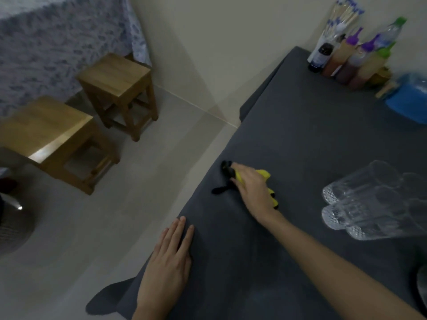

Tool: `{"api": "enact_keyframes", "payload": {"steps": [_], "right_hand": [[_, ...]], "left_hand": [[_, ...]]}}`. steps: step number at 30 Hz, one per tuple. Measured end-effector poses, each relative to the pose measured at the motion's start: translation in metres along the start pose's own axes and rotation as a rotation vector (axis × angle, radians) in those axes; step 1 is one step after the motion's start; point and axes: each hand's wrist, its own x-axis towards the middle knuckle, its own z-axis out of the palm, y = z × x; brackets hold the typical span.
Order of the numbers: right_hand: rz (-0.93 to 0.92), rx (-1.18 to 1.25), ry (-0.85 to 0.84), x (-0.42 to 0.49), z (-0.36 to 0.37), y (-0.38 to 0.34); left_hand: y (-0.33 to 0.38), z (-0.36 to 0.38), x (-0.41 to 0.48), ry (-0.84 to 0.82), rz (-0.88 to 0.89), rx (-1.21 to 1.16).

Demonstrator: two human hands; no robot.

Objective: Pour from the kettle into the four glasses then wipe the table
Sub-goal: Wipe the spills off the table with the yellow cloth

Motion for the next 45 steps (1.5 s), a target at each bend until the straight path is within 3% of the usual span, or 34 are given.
{"api": "enact_keyframes", "payload": {"steps": [8, 14, 20, 28, 31, 36, 41, 45], "right_hand": [[-0.382, 0.034, -0.109, -0.088, -0.001, -0.043], [-0.471, -0.095, -0.206, -0.153, -0.043, 0.003], [-0.262, -0.291, -0.109, -0.128, -0.067, 0.046], [0.228, -0.394, 0.019, -0.024, -0.053, 0.075], [0.271, -0.391, -0.004, 0.013, -0.039, 0.067], [0.145, -0.294, -0.010, 0.053, -0.002, 0.000], [-0.142, -0.233, -0.048, 0.023, 0.028, -0.060], [-0.217, -0.184, -0.052, -0.008, 0.020, -0.065]], "left_hand": [[-0.003, -0.001, 0.004, -0.012, 0.028, -0.015], [0.000, -0.004, 0.001, -0.010, 0.004, -0.028], [0.004, -0.006, 0.001, -0.021, -0.011, -0.016], [0.004, -0.005, 0.001, -0.029, -0.031, -0.001], [0.006, -0.007, 0.001, -0.023, -0.032, 0.010], [0.006, -0.009, 0.000, -0.045, -0.029, 0.016], [0.005, -0.011, 0.001, -0.064, -0.017, 0.014], [0.004, -0.009, 0.000, -0.083, -0.019, 0.036]]}}
